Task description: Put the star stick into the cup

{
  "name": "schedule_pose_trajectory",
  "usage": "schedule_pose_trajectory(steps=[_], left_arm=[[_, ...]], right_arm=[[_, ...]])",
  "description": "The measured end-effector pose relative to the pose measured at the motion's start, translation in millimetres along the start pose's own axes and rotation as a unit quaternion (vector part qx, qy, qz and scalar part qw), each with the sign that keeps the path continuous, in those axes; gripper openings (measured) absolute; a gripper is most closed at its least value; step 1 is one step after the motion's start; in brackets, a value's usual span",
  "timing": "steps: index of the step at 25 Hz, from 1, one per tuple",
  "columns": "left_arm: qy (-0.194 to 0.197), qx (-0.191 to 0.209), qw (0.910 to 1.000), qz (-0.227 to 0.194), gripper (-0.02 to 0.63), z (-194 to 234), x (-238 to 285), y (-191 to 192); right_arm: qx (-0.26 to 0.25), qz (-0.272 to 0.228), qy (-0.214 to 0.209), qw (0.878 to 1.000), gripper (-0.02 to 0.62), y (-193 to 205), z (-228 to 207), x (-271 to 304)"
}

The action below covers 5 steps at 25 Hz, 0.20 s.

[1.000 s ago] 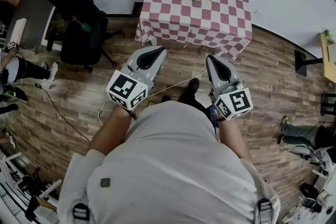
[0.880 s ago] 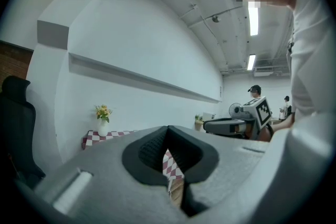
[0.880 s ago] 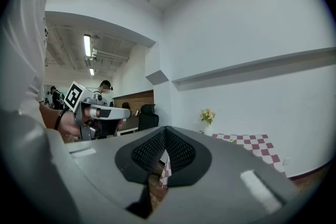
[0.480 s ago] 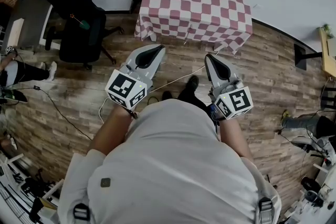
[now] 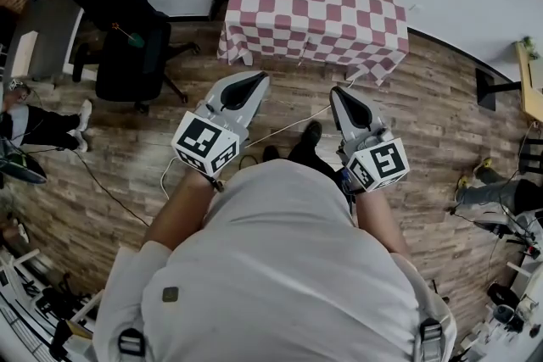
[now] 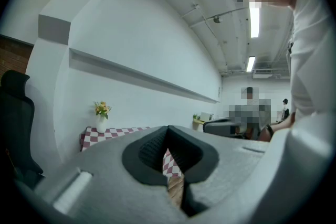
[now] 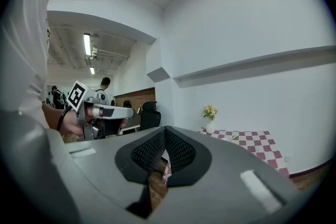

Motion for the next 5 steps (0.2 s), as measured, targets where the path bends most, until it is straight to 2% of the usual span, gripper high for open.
schedule_pose_trajectory(steps=[5], left_arm=[[0.002, -0.003, 1.0, 0.001, 0.003, 2.0, 0.1, 3.4]], right_arm=[[0.0, 0.005, -0.002, 1.0, 0.009, 2.5, 1.2, 3.1]])
Point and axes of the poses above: the fingertips, and each gripper's own axes: x forward along the fingers, z to its left, y out of its underside, the point moved 9 cm from there along -x, backward along the fingers
